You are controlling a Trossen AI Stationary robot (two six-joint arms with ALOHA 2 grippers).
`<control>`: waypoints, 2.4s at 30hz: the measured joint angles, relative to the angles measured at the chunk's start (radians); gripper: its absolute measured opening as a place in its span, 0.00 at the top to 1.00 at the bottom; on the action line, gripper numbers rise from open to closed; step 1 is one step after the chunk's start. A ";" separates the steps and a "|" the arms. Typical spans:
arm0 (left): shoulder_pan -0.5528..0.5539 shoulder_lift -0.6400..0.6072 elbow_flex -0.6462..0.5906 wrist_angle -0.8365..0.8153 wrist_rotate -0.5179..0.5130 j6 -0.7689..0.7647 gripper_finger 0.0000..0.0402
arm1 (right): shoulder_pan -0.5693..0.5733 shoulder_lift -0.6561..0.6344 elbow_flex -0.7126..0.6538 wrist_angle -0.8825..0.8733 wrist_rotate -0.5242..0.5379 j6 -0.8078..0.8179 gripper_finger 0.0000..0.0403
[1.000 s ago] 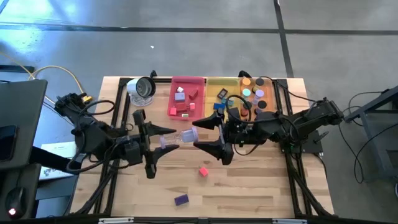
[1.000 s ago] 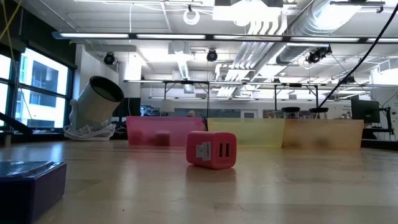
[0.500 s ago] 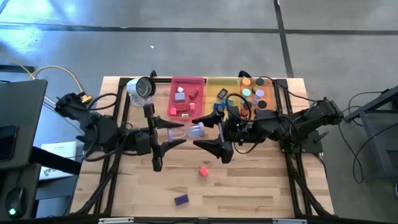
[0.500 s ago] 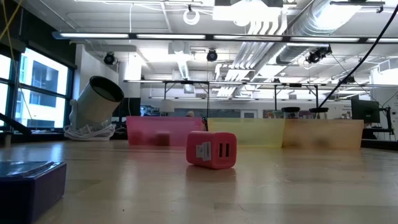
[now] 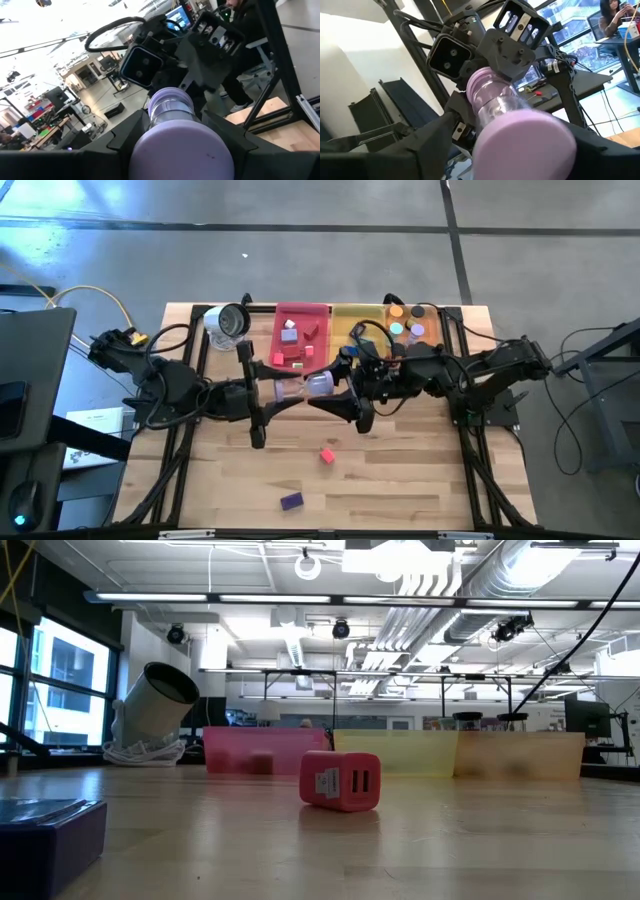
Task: Pick & Place Office items
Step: Put the violet hourglass into the orange bin
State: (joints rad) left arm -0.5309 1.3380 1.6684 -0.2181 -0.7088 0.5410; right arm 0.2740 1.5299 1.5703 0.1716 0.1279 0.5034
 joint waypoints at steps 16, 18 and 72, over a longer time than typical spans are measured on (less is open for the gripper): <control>0.025 0.000 -0.002 -0.025 0.027 -0.093 0.55 | -0.029 0.000 0.000 -0.010 -0.083 0.010 0.57; 0.025 0.000 -0.002 -0.025 0.027 -0.112 0.48 | -0.029 0.000 0.000 -0.014 -0.085 0.000 0.57; 0.208 0.000 -0.002 -0.464 0.133 -0.531 0.25 | -0.695 -0.260 -0.001 -1.742 0.223 0.372 0.57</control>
State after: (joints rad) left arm -0.3232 1.3376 1.6661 -0.6820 -0.5762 0.0098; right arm -0.4211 1.2703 1.5696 -1.5703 0.3512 0.8756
